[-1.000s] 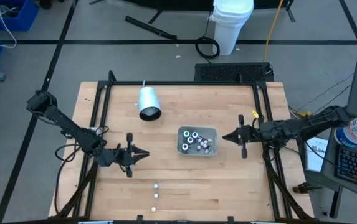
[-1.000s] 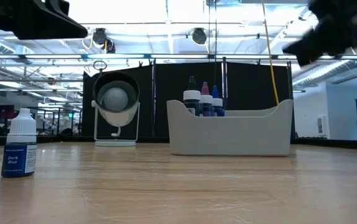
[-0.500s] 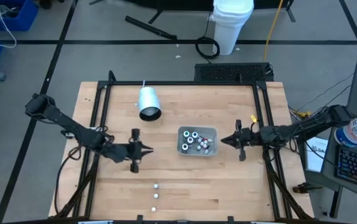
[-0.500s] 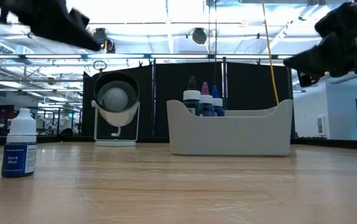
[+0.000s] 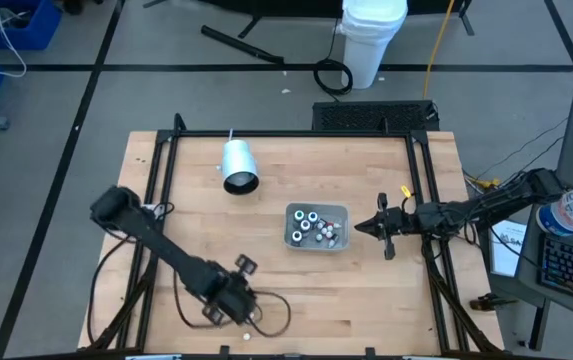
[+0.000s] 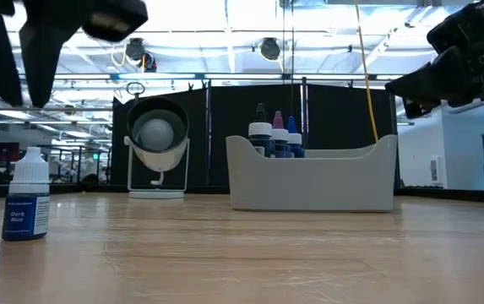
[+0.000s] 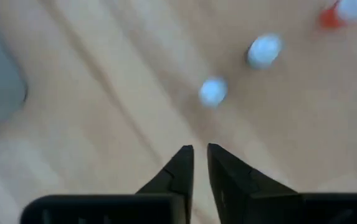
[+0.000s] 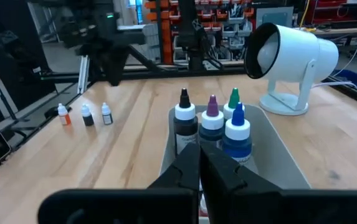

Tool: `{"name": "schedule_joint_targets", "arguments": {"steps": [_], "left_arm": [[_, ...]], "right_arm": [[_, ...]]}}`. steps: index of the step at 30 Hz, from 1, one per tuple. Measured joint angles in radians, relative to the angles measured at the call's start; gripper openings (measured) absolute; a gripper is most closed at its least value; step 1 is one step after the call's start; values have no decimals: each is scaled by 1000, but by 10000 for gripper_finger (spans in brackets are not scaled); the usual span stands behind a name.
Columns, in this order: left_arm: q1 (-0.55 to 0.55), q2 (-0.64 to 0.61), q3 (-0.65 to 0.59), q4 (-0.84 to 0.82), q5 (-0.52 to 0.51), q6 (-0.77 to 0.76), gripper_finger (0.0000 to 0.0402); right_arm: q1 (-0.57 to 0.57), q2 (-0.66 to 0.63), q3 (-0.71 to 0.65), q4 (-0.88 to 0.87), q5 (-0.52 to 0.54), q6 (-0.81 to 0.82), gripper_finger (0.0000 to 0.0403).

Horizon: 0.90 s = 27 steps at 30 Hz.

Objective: Pick & Place food coloring
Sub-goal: Put the bottom small blue food coloring bottle into the white bin

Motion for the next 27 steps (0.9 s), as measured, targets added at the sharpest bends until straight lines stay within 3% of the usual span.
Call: {"name": "schedule_joint_targets", "arguments": {"steps": [6, 13, 18, 27], "left_arm": [[-33, 120, 189, -14, 7, 50, 131], [-43, 160, 194, -42, 38, 232, 219], [-28, 161, 170, -47, 27, 298, 224], [0, 183, 168, 1, 30, 357, 188]], "right_arm": [[0, 0, -1, 7, -1, 28, 1], [0, 0, -2, -1, -1, 44, 1], [0, 0, -2, -1, 0, 43, 0], [0, 0, -2, -1, 1, 36, 0]]}}
